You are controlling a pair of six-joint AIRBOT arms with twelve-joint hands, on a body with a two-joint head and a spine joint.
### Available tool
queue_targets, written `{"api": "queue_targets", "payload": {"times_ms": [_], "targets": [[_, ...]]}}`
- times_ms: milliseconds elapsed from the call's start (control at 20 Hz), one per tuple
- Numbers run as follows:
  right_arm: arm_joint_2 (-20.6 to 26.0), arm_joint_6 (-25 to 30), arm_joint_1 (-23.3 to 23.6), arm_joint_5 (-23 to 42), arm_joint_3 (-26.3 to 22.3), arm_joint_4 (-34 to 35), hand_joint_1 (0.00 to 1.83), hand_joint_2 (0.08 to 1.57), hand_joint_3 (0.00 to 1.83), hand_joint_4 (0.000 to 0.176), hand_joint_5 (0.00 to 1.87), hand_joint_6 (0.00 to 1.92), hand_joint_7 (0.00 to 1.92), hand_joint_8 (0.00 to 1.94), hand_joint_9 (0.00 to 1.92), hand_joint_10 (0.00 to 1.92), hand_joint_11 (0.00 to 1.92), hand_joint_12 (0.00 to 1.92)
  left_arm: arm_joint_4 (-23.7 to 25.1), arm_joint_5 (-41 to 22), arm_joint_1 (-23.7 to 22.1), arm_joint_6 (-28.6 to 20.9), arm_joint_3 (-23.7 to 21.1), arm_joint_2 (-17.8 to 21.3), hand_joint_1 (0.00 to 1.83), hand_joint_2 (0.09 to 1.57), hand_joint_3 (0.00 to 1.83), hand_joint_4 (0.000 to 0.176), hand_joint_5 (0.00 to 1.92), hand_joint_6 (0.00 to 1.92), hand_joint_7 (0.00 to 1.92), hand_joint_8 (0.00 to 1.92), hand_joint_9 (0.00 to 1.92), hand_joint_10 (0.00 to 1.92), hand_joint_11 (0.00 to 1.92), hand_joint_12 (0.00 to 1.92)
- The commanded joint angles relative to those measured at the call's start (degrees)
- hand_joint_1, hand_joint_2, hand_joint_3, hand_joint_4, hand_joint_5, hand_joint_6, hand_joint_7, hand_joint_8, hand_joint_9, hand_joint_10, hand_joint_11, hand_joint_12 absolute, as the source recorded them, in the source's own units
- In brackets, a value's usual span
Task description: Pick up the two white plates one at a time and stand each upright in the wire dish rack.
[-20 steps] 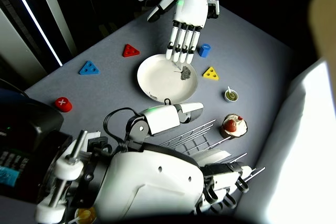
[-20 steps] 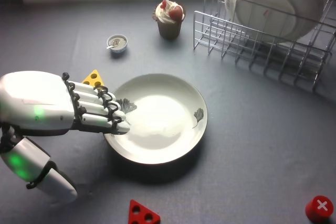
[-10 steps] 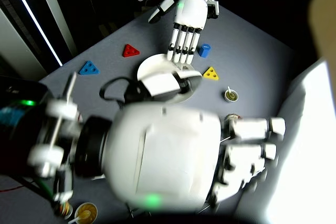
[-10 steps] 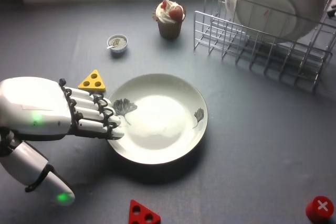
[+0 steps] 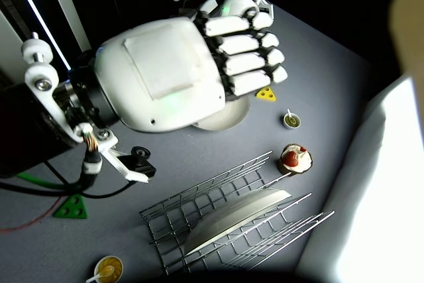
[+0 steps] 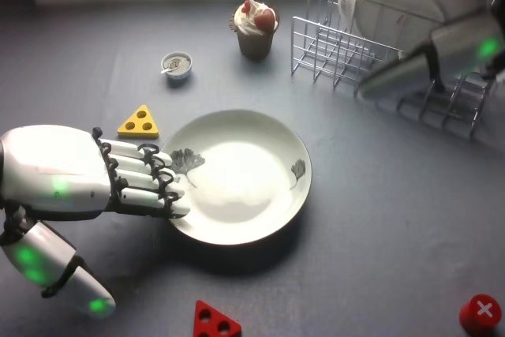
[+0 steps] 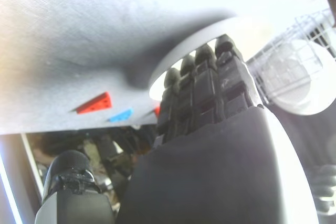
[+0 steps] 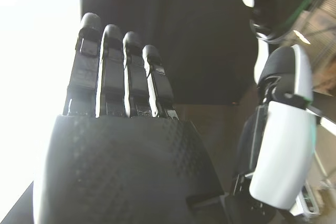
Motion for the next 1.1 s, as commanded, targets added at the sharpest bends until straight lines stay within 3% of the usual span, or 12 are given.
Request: {"api": "queue_targets", "payload": {"times_ms": [0, 50, 450, 1050], "targets": [[0.1, -0.3, -0.2, 4.3, 0.2, 3.0, 0.83, 0.86, 0.0, 0.0, 0.1, 0.0, 0.17, 0.0, 0.19, 0.0, 0.25, 0.0, -1.3, -1.8, 0.5, -0.4, -0.2, -0.1, 0.02, 0.94, 0.0, 0.0, 0.11, 0.0, 0.12, 0.0, 0.12, 0.01, 0.14, 0.01], [-0.3, -0.5, -0.8, 3.7, 0.4, 2.2, 0.96, 0.86, 0.0, 0.0, 0.09, 0.0, 0.13, 0.0, 0.16, 0.0, 0.21, 0.0, -1.3, -1.6, 1.1, -0.4, -0.3, -0.2, 0.01, 0.93, 0.0, 0.0, 0.11, 0.0, 0.13, 0.01, 0.12, 0.01, 0.14, 0.01], [-2.5, -2.1, -3.5, 0.4, -0.1, -5.8, 1.01, 0.86, 0.0, 0.0, 0.17, 0.01, 0.19, 0.01, 0.23, 0.01, 0.27, 0.02, 1.5, 0.5, 6.2, -0.4, -0.7, -1.2, 0.03, 0.94, 0.0, 0.0, 0.11, 0.0, 0.14, 0.0, 0.13, 0.0, 0.14, 0.01], [-5.4, -6.0, -7.1, -2.1, -2.6, -7.1, 1.18, 0.97, 0.02, 0.0, 0.15, 0.0, 0.11, 0.0, 0.12, 0.0, 0.21, 0.0, 1.2, -0.1, 5.7, -0.4, 0.6, -1.2, 0.01, 0.94, 0.0, 0.0, 0.1, 0.0, 0.13, 0.0, 0.13, 0.0, 0.15, 0.01]]}}
